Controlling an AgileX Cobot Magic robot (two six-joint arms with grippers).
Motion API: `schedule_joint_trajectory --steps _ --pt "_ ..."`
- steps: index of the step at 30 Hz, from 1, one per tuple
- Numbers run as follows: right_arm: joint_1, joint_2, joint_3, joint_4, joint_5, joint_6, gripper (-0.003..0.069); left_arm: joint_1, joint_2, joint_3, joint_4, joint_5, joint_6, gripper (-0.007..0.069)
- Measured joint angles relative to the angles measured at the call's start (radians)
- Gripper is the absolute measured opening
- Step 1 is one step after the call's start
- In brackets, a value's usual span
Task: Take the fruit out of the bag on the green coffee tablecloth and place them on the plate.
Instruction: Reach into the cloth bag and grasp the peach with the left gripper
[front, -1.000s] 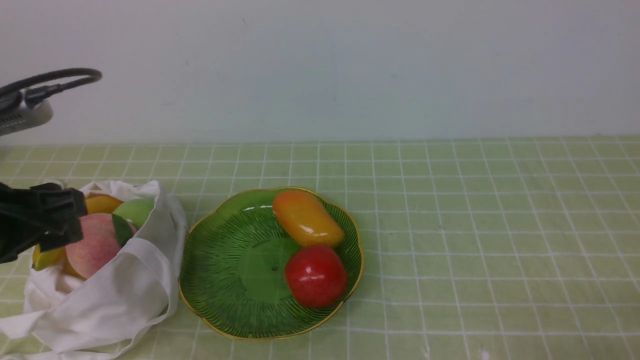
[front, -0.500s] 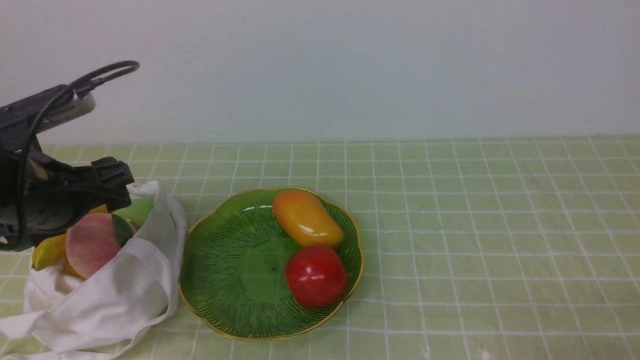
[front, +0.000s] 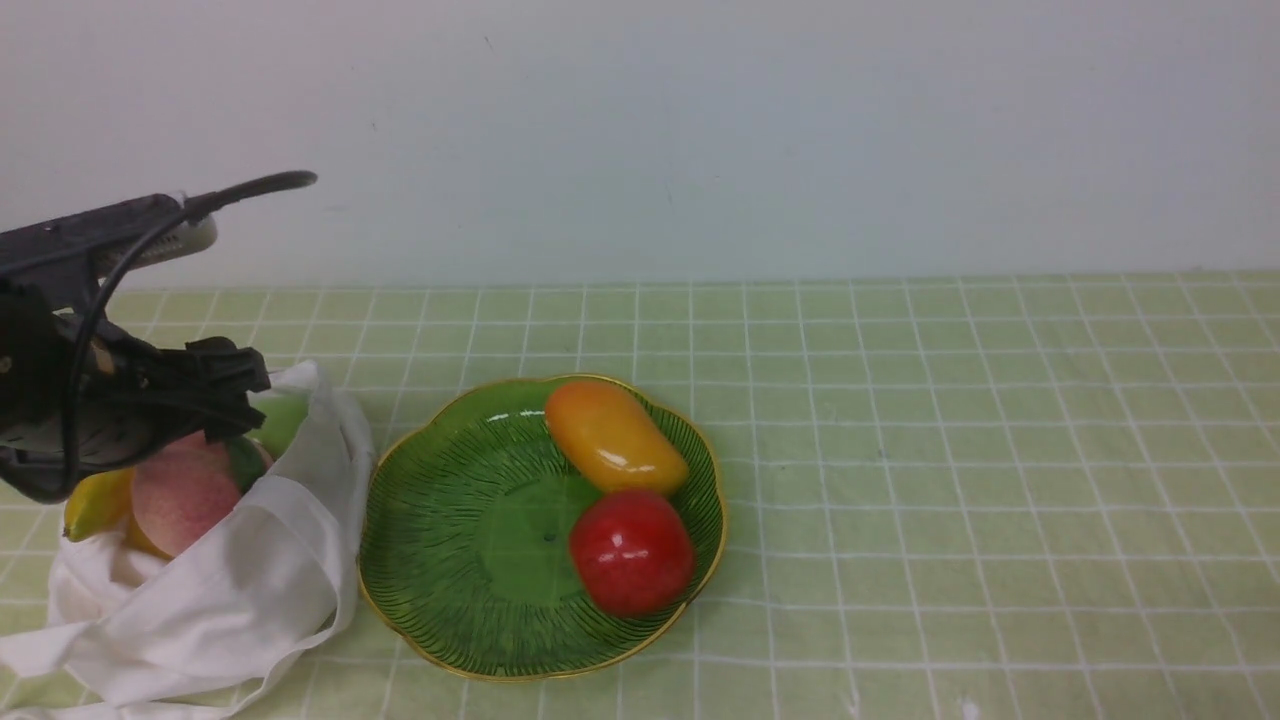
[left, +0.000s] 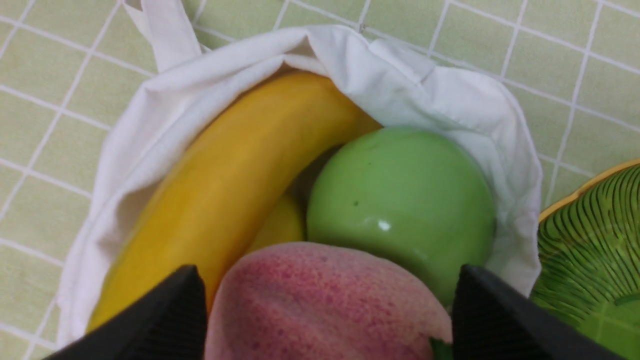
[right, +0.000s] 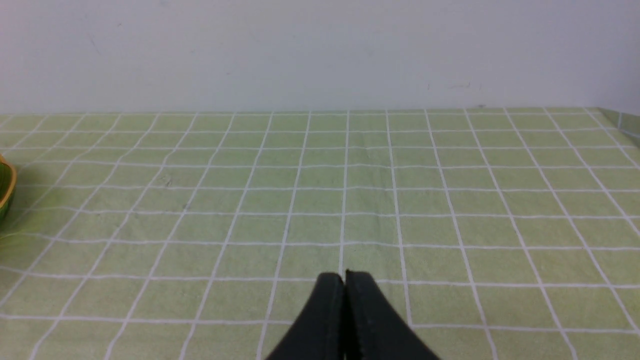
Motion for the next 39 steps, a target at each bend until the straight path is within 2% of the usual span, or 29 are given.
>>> schedule_joint_trajectory --steps 20,28,39 --pt "0.000 0.000 0.000 0.000 0.000 0.000 -0.0015 0.000 0.104 -0.004 -0.005 0.003 -0.034 0.0581" --pt "0.000 0.000 0.000 0.000 0.000 0.000 -0.0015 0.000 0.104 -0.008 -0.005 0.002 -0.034 0.0464" --pt "0.000 0.000 0.000 0.000 0.000 0.000 -0.0015 0.000 0.065 -0.013 -0.010 0.042 -0.034 0.0454"
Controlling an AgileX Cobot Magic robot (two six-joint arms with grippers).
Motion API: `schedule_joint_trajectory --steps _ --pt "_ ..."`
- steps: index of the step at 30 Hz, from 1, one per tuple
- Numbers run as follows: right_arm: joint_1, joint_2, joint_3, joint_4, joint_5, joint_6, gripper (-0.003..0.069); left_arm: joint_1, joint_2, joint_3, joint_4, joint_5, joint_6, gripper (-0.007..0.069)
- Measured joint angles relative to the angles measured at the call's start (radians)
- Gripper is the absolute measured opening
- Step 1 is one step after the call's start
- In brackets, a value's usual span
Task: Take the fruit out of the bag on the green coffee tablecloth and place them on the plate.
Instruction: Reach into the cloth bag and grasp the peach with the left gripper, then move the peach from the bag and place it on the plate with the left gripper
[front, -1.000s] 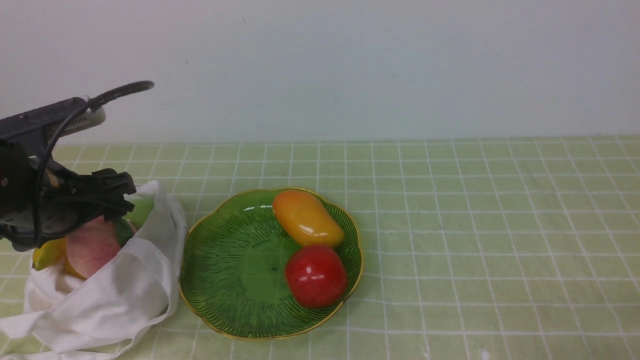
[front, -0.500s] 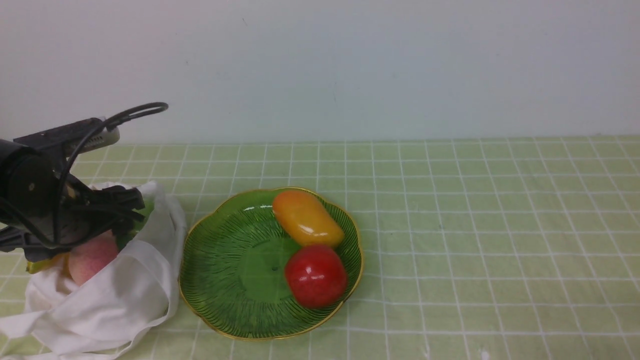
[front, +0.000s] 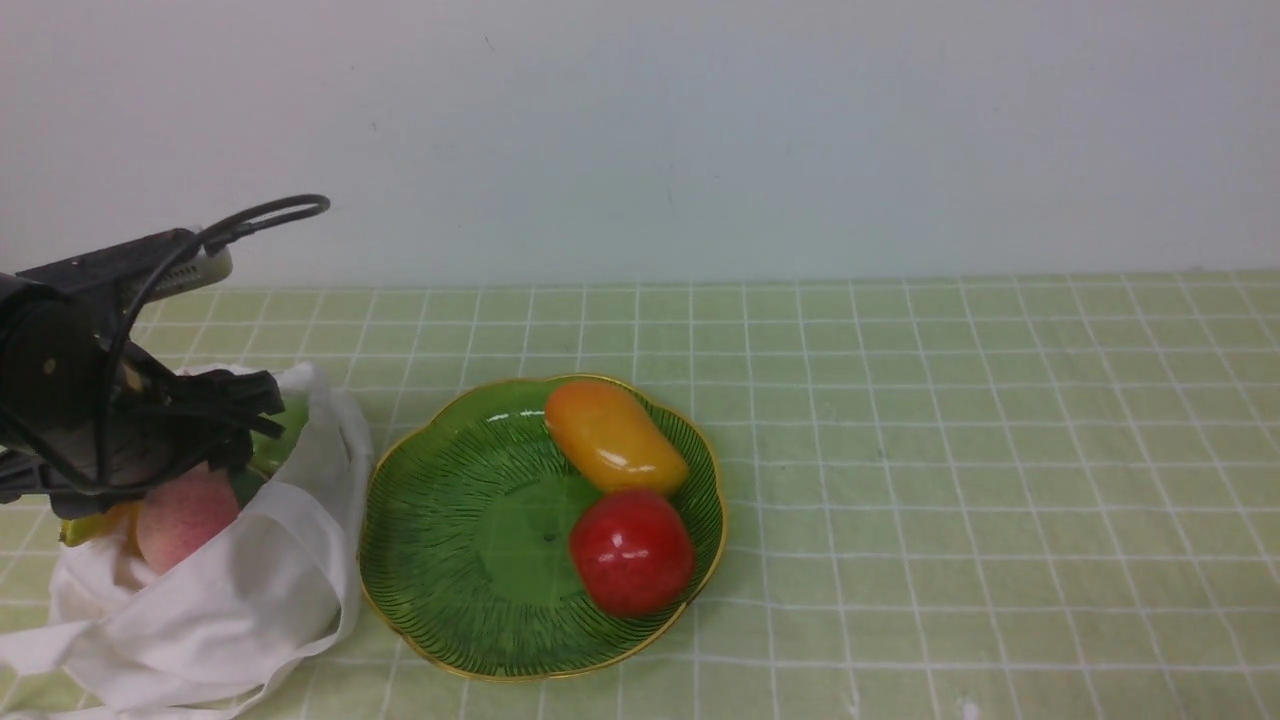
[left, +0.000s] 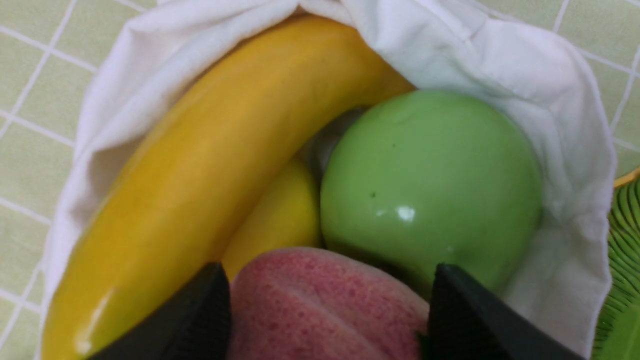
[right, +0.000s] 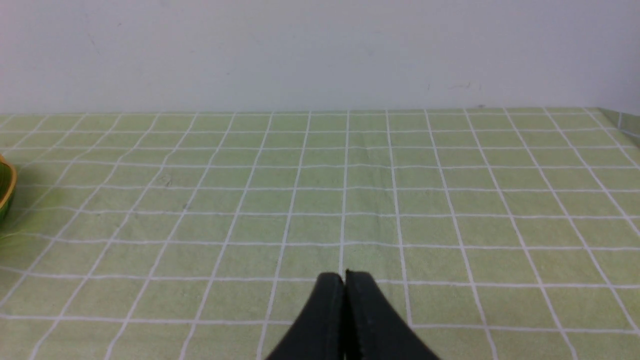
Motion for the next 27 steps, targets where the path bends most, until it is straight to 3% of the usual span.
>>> schedule_joint_trajectory --steps 17,23,27 --pt "0.000 0.000 0.000 0.000 0.000 0.000 -0.0015 0.000 -0.119 -0.196 -0.024 0.200 0.040 0.0443" --pt "0.000 0.000 0.000 0.000 0.000 0.000 -0.0015 -0.032 -0.145 -0.310 -0.199 0.256 0.199 0.0443" --pt "0.000 0.000 0.000 0.000 0.001 0.000 -0.0015 -0.135 -0.131 -0.320 -0.378 0.252 0.354 0.0443"
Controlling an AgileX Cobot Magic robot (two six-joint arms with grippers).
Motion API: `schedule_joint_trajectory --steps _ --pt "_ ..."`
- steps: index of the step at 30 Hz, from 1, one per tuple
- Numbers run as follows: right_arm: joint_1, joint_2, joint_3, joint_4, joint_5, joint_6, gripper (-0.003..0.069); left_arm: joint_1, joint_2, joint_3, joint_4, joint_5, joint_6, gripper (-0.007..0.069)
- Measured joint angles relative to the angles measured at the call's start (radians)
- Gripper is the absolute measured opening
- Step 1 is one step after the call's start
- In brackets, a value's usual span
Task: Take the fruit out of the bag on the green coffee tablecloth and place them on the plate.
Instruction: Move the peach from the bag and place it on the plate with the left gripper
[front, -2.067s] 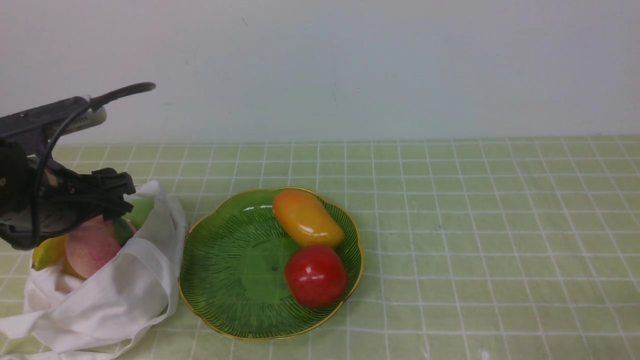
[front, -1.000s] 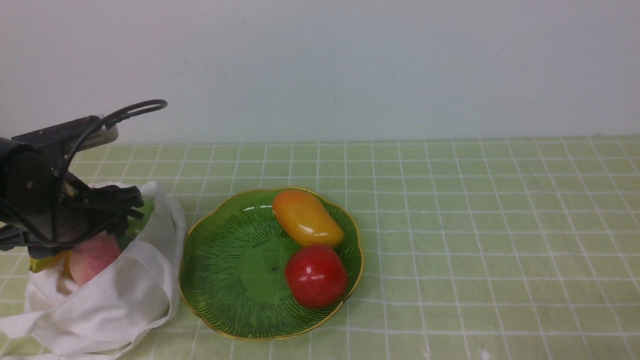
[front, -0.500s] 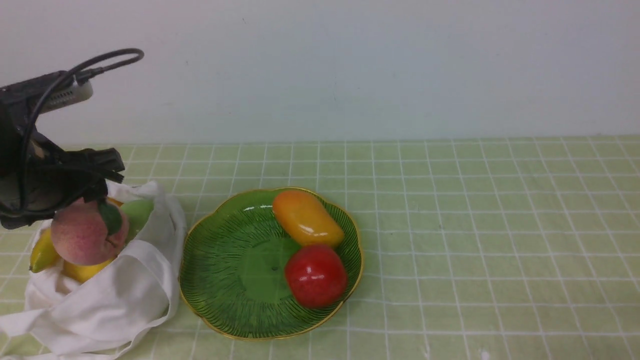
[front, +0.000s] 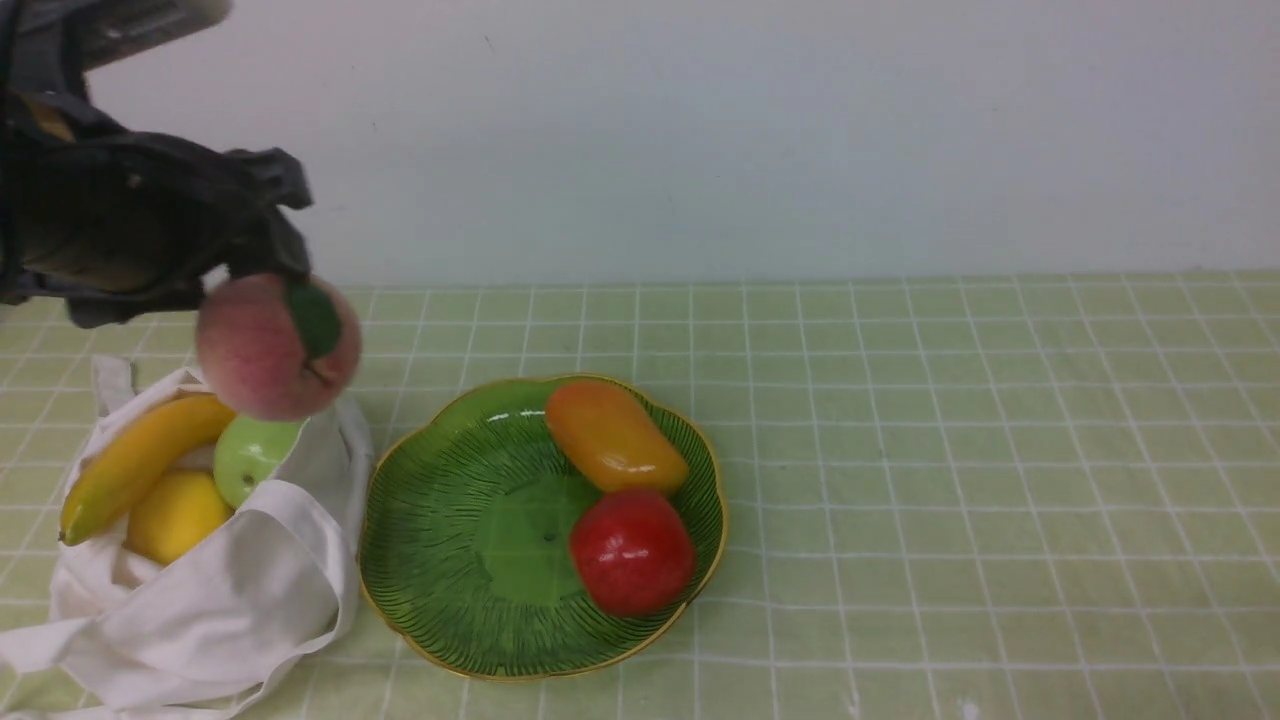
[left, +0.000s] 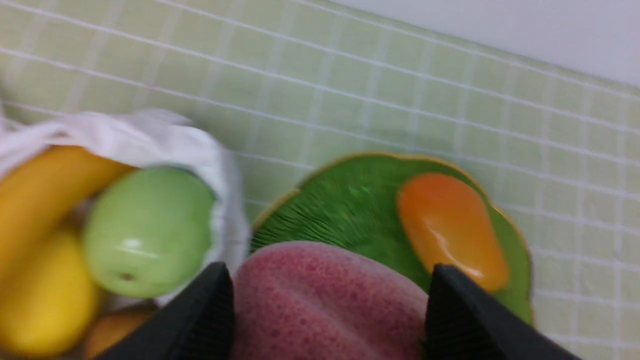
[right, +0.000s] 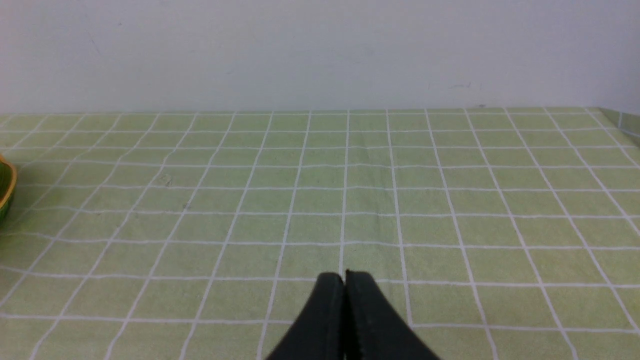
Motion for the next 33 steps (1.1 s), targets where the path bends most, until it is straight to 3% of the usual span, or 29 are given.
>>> schedule_joint_trajectory --steps 5,11,19,24,27,31,33 --pt "0.000 0.000 -0.001 0.000 0.002 0.000 -0.0015 -0.118 0.076 0.000 -0.066 -0.018 0.091 0.0443" --pt "0.000 0.000 -0.001 0.000 0.002 0.000 -0.0015 -0.195 0.226 0.000 -0.054 -0.073 0.094 0.0443" --pt "0.000 0.000 -0.001 0.000 0.002 0.000 -0.0015 -0.202 0.336 0.000 -0.046 -0.138 0.095 0.0461" --pt "0.000 0.000 -0.001 0.000 0.003 0.000 -0.0015 -0.202 0.364 -0.001 -0.047 -0.139 0.098 0.0611" --pt "0.000 0.000 -0.001 0.000 0.003 0.000 -0.0015 -0.202 0.363 -0.001 -0.047 -0.139 0.098 0.0657" --pt "0.000 0.000 -0.001 0.000 0.003 0.000 -0.0015 -0.202 0.314 -0.001 -0.024 -0.139 0.099 0.0652" --pt "0.000 0.000 -0.001 0.000 0.003 0.000 -0.0015 -0.202 0.254 -0.001 -0.002 -0.137 0.099 0.0596"
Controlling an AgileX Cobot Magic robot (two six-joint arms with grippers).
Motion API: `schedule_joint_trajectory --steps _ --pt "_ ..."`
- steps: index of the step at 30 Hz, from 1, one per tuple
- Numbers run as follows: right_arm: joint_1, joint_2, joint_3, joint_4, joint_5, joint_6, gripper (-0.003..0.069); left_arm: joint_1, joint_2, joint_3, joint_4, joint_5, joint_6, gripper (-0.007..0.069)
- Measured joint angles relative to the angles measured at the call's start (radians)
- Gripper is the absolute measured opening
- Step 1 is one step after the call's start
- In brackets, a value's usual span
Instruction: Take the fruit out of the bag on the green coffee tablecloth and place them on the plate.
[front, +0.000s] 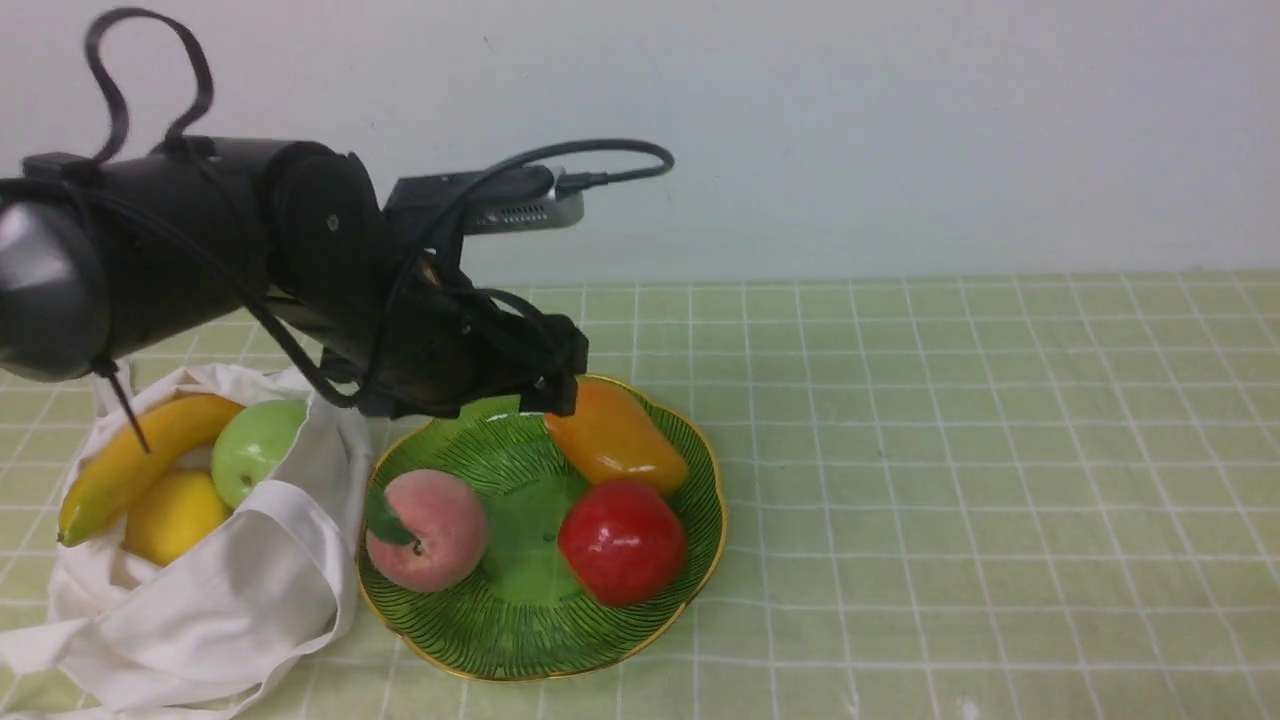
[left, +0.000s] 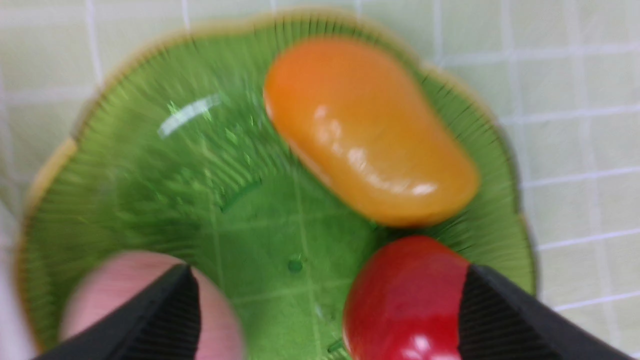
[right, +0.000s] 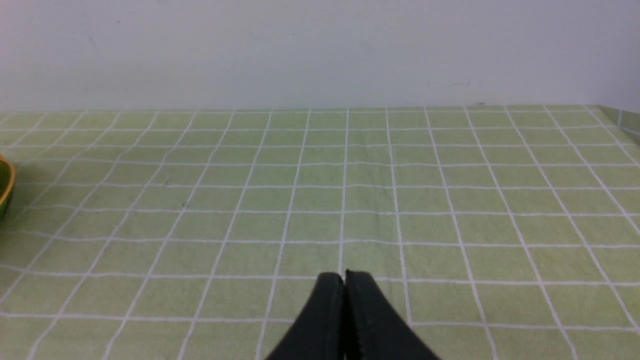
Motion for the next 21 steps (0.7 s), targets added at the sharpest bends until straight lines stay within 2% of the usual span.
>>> schedule_joint_trajectory --steps 1,2,3,10,11,12,17,21 --pt "0.000 0.000 0.000 0.000 0.000 0.000 -0.0015 0.000 -0.006 0.000 0.003 0.002 0.000 0.0596" --pt "0.000 0.000 0.000 0.000 0.000 0.000 -0.0015 0.000 -0.062 0.000 0.024 0.015 0.000 0.0538" --pt "0.000 0.000 0.000 0.000 0.000 0.000 -0.0015 0.000 -0.069 -0.001 0.027 0.022 0.000 0.0521" --pt "0.000 0.000 0.000 0.000 0.000 0.000 -0.0015 0.000 -0.374 -0.001 0.132 0.260 0.018 0.0098" --pt "0.000 0.000 0.000 0.000 0.000 0.000 -0.0015 0.000 -0.383 -0.001 0.132 0.268 0.018 0.0088" --pt "0.000 0.000 0.000 0.000 0.000 0.000 -0.0015 0.000 -0.448 -0.001 0.164 0.330 0.018 0.0033" --pt "0.000 0.000 0.000 0.000 0.000 0.000 -0.0015 0.000 -0.639 0.053 0.215 0.438 0.018 -0.0007" --pt "0.000 0.000 0.000 0.000 0.000 0.000 -0.0015 0.000 -0.808 0.207 0.218 0.418 0.018 -0.0008"
